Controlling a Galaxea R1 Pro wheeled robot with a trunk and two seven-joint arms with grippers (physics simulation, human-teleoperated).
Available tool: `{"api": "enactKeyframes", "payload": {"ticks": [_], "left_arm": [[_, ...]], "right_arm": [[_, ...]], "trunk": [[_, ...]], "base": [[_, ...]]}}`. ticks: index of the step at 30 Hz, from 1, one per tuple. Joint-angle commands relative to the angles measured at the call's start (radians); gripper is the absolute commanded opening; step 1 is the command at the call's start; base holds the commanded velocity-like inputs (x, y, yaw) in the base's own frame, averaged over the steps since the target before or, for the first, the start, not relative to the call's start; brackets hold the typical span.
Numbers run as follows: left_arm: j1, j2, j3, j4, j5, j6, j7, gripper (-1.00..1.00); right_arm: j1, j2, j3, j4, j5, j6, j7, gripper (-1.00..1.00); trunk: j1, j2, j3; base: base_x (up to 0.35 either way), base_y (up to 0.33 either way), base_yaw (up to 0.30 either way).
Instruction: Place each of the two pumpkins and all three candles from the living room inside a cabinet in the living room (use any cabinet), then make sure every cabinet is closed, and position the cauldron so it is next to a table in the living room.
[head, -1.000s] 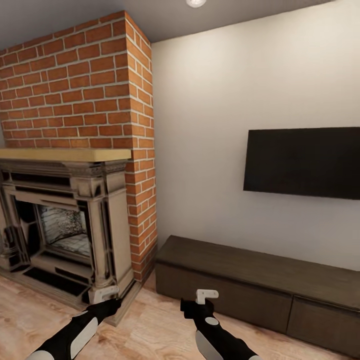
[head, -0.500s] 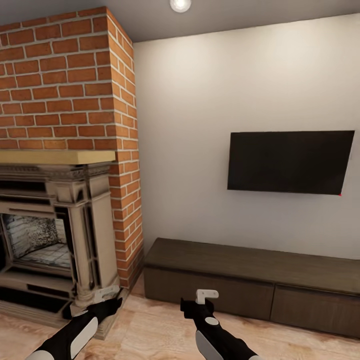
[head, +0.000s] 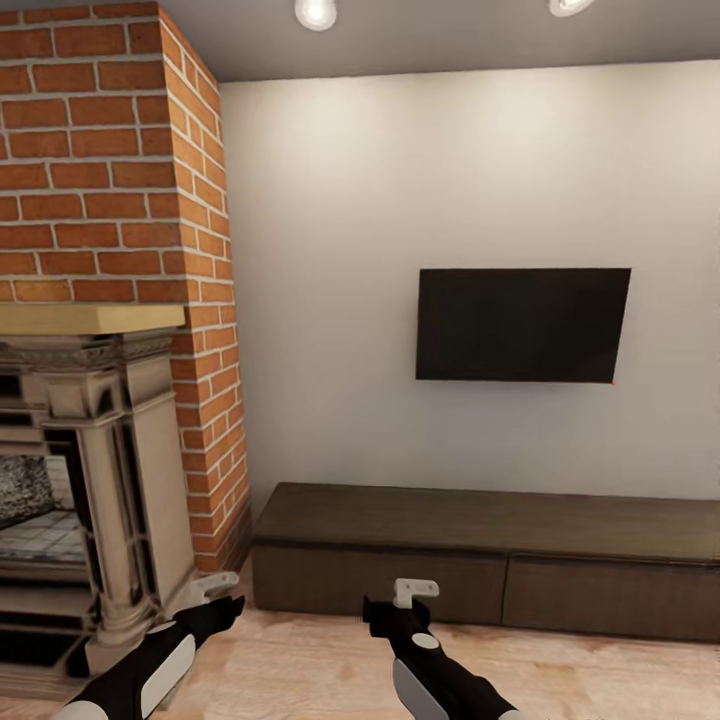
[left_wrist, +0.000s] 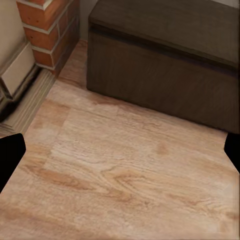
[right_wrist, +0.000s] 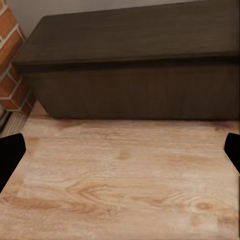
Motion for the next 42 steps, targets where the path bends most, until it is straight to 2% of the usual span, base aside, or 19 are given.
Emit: {"api": "enactKeyframes", "payload": {"ticks": [1, 5, 6, 8, 14, 17, 21, 25, 31, 36, 42], "left_arm": [[-0.001, 0.002, -0.008, -0.004, 0.009, 0.003, 0.009, 1.0], [-0.001, 0.002, -0.008, -0.005, 0.009, 0.003, 0.009, 1.0], [-0.001, 0.002, -0.008, -0.005, 0.009, 0.003, 0.009, 1.0], [-0.001, 0.002, -0.008, -0.007, 0.009, 0.003, 0.009, 1.0], [-0.001, 0.001, -0.009, -0.006, 0.008, 0.003, 0.009, 1.0], [-0.001, 0.001, -0.01, -0.005, 0.008, 0.003, 0.009, 1.0], [-0.001, 0.001, -0.01, -0.005, 0.008, 0.003, 0.01, 1.0], [-0.001, 0.001, -0.01, -0.002, 0.008, 0.003, 0.01, 1.0], [-0.001, 0.001, -0.011, -0.004, 0.008, 0.003, 0.01, 1.0], [-0.001, 0.0, -0.011, -0.004, 0.008, 0.003, 0.01, 1.0], [-0.001, 0.0, -0.011, 0.0, 0.008, 0.003, 0.01, 1.0]], "right_arm": [[-0.001, -0.001, 0.007, 0.0, -0.012, -0.002, -0.008, 1.0], [-0.001, -0.002, -0.01, 0.002, -0.029, -0.001, -0.009, 1.0], [-0.001, -0.002, -0.02, 0.002, -0.039, 0.0, -0.009, 1.0], [-0.001, -0.004, -0.069, 0.002, -0.082, 0.003, -0.008, 1.0], [-0.001, -0.008, -0.104, 0.004, -0.111, 0.005, -0.007, 1.0], [-0.001, -0.01, -0.109, 0.004, -0.115, 0.019, -0.007, 1.0], [-0.001, -0.011, -0.115, 0.003, -0.113, 0.087, -0.005, 1.0], [-0.002, -0.016, -0.116, 0.003, -0.112, 0.105, -0.005, 1.0], [-0.002, -0.026, -0.117, 0.003, -0.112, 0.113, -0.005, 1.0], [-0.003, -0.046, -0.121, 0.003, -0.123, 0.114, -0.004, 1.0], [-0.004, -0.052, -0.121, 0.003, -0.128, 0.114, 0.006, 1.0]], "trunk": [[0.0, -0.001, -0.001], [0.0, -0.001, -0.004], [0.0, -0.001, -0.005], [0.0, -0.001, -0.007], [0.0, -0.001, -0.016], [0.0, -0.001, -0.021], [0.0, -0.001, -0.028], [0.0, -0.001, -0.034], [0.0, -0.001, -0.044], [0.0, -0.001, -0.052], [0.0, -0.001, -0.057]], "base": [[0.0, 0.001, -0.099], [0.0, 0.0, -0.047], [0.0, 0.0, -0.016], [0.0, 0.0, 0.02], [0.0, 0.0, 0.051], [0.0, 0.0, 0.064], [0.0, 0.0, 0.066], [0.0, 0.0, 0.066], [0.0, 0.0, 0.039], [0.0, 0.0, 0.0], [0.0, 0.0, -0.046]]}}
